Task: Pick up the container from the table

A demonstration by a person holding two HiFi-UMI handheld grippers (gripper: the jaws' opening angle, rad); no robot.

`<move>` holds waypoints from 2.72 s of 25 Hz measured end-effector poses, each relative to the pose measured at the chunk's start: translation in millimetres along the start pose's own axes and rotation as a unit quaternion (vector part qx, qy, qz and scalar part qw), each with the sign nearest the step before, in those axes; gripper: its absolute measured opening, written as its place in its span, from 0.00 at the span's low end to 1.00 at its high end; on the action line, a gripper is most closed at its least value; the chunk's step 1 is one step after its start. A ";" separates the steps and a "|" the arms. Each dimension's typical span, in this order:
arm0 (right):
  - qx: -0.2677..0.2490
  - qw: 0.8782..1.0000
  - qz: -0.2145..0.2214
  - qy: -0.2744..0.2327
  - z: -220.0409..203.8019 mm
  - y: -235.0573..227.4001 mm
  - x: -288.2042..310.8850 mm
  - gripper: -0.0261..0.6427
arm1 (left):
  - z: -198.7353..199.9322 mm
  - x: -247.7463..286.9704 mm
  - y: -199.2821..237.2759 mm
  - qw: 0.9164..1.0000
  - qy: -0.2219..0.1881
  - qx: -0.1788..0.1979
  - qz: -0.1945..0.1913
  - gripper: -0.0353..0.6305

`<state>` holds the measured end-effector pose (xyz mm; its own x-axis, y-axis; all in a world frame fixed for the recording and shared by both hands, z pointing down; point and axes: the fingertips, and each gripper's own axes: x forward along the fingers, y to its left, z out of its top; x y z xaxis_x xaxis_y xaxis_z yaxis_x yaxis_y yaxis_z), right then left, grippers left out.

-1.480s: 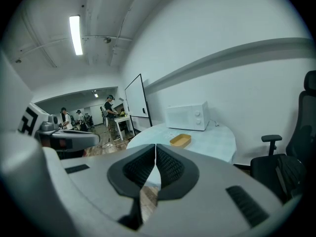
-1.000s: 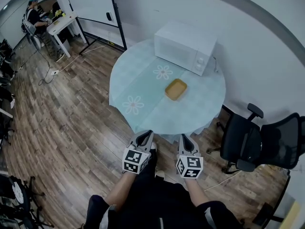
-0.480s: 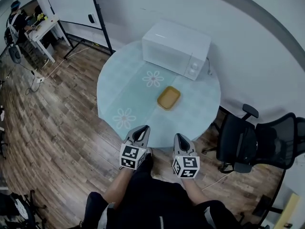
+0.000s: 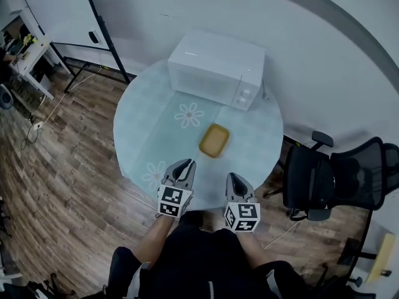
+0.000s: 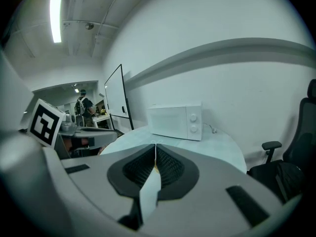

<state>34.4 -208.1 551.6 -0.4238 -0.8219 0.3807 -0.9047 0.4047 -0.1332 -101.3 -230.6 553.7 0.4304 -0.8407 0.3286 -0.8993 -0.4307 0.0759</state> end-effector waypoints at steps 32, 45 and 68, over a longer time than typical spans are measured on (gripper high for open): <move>0.031 0.998 -0.062 0.011 10.8 -60.8 62.1 0.08 | -51.9 173.3 39.6 0.991 0.110 0.033 -0.062 0.24; 0.033 0.997 -0.047 0.042 8.8 -92.4 97.3 0.08 | -98.7 220.2 52.7 0.982 0.177 0.027 -0.056 0.24; 0.048 0.995 -0.064 0.061 -5.7 -106.7 99.4 0.08 | -166.8 240.3 60.1 0.957 0.284 -0.007 -0.062 0.24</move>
<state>89.1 -330.7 608.9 -0.3017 -0.8066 0.5083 -0.9534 0.2551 -0.1611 -64.9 -403.7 794.2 0.4267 -0.4676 0.7741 -0.8464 -0.5081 0.1596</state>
